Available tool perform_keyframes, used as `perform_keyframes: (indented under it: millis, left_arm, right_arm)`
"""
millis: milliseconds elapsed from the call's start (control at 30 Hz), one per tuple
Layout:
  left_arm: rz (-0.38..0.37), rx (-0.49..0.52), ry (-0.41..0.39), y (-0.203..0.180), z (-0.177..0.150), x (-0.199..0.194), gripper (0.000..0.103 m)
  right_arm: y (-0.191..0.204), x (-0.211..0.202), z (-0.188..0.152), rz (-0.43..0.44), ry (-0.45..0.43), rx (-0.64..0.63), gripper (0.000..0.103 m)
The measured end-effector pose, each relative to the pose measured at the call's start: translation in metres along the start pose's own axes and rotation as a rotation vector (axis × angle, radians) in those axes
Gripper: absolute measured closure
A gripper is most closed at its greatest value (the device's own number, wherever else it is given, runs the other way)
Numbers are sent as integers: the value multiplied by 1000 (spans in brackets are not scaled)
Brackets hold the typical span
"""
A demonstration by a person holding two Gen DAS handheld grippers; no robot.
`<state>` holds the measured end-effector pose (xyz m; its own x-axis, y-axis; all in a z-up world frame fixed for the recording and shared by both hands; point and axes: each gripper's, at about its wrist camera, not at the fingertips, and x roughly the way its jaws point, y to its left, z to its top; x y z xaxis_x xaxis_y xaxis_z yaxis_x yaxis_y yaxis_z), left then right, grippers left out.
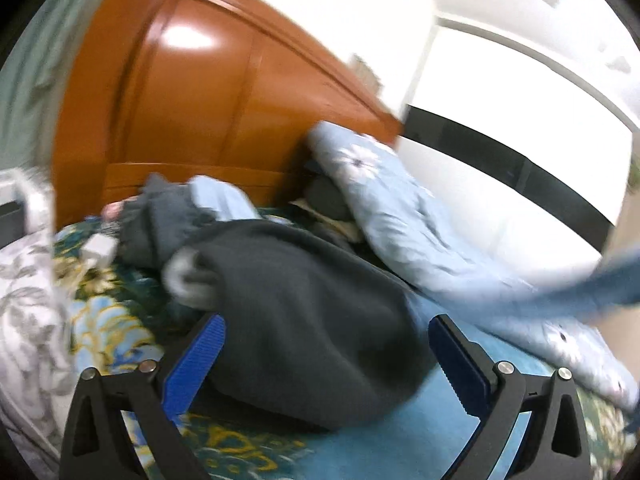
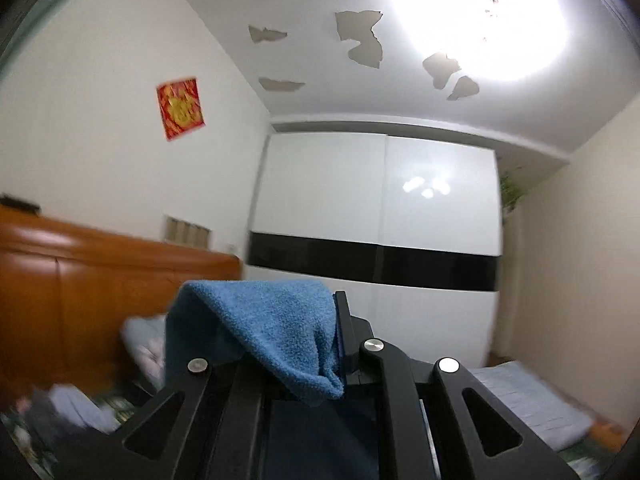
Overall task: Fold clothes
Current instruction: 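Grasp the blue shirt with the right gripper and lift it off the pile, then carry the blue shirt over the open sheet and lower it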
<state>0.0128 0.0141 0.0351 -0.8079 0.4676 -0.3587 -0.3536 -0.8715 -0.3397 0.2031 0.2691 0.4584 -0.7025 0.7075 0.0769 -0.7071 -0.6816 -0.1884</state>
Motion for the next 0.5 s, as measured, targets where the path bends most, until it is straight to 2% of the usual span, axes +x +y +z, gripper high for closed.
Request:
perform_keyframes:
  millis: [133, 200, 267, 400, 500]
  left_arm:
    - [-99, 62, 41, -41, -15, 3, 0]
    - [-159, 94, 66, -60, -24, 3, 0]
    - [-204, 142, 86, -79, -34, 2, 0]
    - [-226, 214, 125, -100, -47, 3, 0]
    - [-229, 219, 128, -102, -48, 1, 0]
  right_arm:
    - [-29, -6, -31, 3, 96, -23, 93]
    - [-47, -11, -49, 44, 143, 14, 93]
    - [-66, -19, -58, 84, 136, 77, 93]
    - [-104, -39, -53, 125, 89, 179, 93]
    - [-121, -39, -77, 120, 165, 138, 92]
